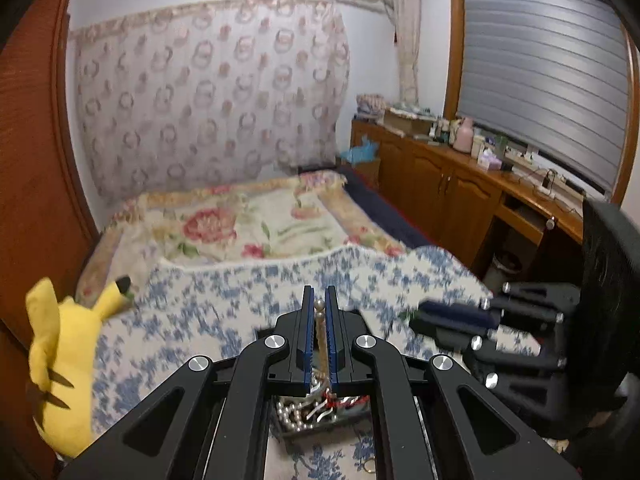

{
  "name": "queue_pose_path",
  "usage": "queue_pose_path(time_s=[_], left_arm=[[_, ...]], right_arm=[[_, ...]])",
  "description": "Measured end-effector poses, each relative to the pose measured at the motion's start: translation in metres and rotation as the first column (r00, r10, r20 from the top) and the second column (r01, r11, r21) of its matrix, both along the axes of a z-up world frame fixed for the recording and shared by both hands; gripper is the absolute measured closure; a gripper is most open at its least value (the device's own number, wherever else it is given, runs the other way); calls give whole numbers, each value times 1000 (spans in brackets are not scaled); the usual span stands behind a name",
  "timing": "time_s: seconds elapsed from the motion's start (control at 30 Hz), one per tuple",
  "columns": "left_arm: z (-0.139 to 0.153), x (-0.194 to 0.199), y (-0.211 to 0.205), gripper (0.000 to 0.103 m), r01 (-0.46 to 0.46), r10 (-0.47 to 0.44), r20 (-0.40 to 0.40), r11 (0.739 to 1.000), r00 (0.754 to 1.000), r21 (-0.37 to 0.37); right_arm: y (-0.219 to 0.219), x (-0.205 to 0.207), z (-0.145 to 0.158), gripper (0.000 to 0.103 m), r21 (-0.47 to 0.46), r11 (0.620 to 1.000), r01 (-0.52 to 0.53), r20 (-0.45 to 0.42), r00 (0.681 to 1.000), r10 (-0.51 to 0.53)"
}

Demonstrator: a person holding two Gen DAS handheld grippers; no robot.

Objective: Organize jewelry
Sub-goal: 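Lift the pearl necklace and green pendant chain high above the bed with both tools, then lower the pearls and pendant chain into the black box and open both tools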

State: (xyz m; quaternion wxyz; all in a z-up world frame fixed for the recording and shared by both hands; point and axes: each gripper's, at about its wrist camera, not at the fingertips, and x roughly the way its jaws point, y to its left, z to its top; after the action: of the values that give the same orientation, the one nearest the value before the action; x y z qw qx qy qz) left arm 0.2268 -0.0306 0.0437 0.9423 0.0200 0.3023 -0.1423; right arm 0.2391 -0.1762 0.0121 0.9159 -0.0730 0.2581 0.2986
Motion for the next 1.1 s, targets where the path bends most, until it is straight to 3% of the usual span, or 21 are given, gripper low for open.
queue_pose_path(time_s=[0.2, 0.47, 0.53, 0.6, 0.73, 0.77, 0.83, 0.9, 1.1], left_arm=[[-35, 2, 5, 98, 1, -2, -61, 1000, 998, -15], [-59, -2, 13, 96, -19, 16, -101, 999, 995, -30], [-64, -5, 16, 88, -29, 26, -101, 999, 995, -27], [-67, -9, 19, 72, -41, 39, -96, 999, 995, -20], [-70, -18, 24, 62, -56, 55, -75, 998, 996, -11], [-70, -20, 26, 50, -61, 60, -70, 998, 996, -11], [-71, -26, 28, 41, -74, 74, -54, 997, 996, -3], [-71, -32, 29, 24, -90, 91, -40, 996, 995, 22], [-80, -54, 35, 8, -98, 99, -23, 995, 995, 26]], right_arm=[[10, 18, -18, 90, -16, 1000, -2, -33, 999, 2], [24, 35, -38, 90, -39, 999, 13, -72, 997, -16], [26, 39, -40, 89, -47, 999, 15, -77, 997, -19], [28, 40, -42, 89, -52, 998, 20, -80, 997, -24], [25, 39, -41, 79, -46, 999, 24, -86, 996, -28], [22, 38, -41, 77, -35, 999, 25, -91, 995, -28], [19, 35, -42, 77, -36, 999, 27, -90, 995, -30], [16, 27, -42, 77, -40, 999, 23, -85, 996, -26], [1, -9, -46, 77, -25, 1000, 15, -80, 997, -17]])
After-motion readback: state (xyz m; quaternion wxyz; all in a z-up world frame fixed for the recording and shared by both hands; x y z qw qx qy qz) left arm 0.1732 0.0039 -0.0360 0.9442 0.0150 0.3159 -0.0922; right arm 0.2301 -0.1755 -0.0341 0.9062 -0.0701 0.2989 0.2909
